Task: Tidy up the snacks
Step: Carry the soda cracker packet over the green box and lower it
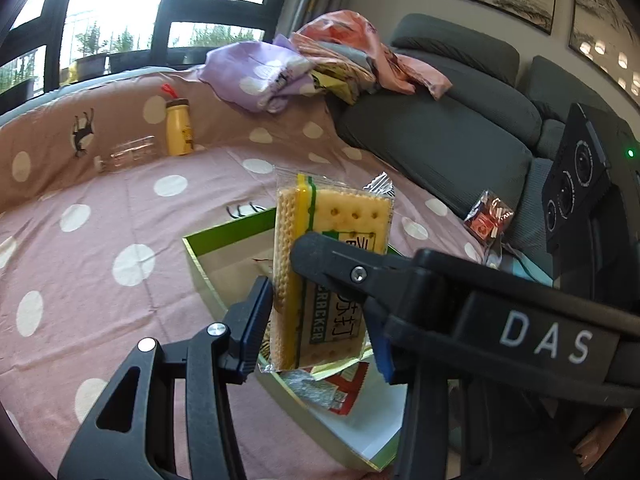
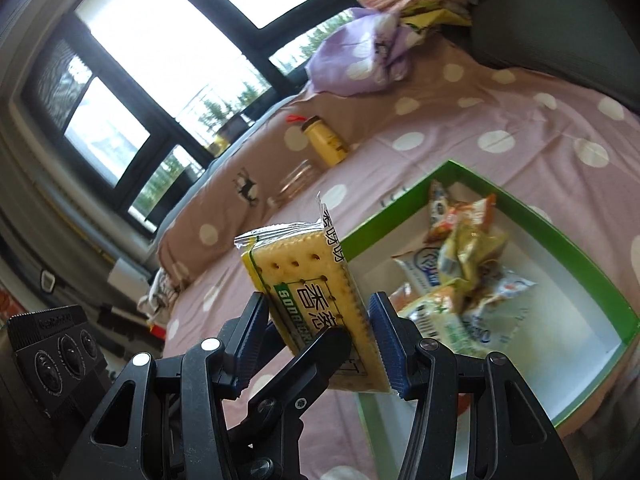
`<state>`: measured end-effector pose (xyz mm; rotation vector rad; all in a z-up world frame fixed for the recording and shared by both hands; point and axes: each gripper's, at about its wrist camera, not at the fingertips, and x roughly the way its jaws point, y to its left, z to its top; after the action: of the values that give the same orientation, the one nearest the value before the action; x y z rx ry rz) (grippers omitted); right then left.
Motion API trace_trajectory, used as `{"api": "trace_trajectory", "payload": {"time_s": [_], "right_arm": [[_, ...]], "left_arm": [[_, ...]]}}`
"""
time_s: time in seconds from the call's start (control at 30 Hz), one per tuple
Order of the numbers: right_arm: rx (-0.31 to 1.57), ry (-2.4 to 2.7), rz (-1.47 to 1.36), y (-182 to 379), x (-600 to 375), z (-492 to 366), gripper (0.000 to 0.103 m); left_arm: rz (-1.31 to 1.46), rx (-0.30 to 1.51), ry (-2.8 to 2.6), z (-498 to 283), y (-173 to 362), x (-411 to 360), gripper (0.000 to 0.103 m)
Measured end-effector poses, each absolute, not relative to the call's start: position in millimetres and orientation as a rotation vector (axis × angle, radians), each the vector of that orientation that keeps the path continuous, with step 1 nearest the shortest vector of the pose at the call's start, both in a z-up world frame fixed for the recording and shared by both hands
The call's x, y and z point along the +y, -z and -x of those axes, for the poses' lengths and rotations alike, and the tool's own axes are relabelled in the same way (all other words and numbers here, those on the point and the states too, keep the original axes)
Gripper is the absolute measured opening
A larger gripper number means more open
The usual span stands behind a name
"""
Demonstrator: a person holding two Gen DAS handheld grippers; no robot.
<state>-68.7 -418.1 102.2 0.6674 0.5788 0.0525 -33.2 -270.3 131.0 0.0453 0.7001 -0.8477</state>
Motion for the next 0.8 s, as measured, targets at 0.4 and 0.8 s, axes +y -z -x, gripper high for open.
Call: {"api": "trace_trajectory", "payload": {"time_s": [0.4, 0.8], "right_arm": [[0.59, 0.071, -0.748, -88, -459, 76, 0.056], [0.653, 0.143, -0.788, -69, -477, 69, 0.056]], "left_arm": [[-0.055, 0.794, 0.932, 32, -115, -313, 0.044], [-0.032, 0.903, 0.967, 22, -93, -334, 0.044]]}}
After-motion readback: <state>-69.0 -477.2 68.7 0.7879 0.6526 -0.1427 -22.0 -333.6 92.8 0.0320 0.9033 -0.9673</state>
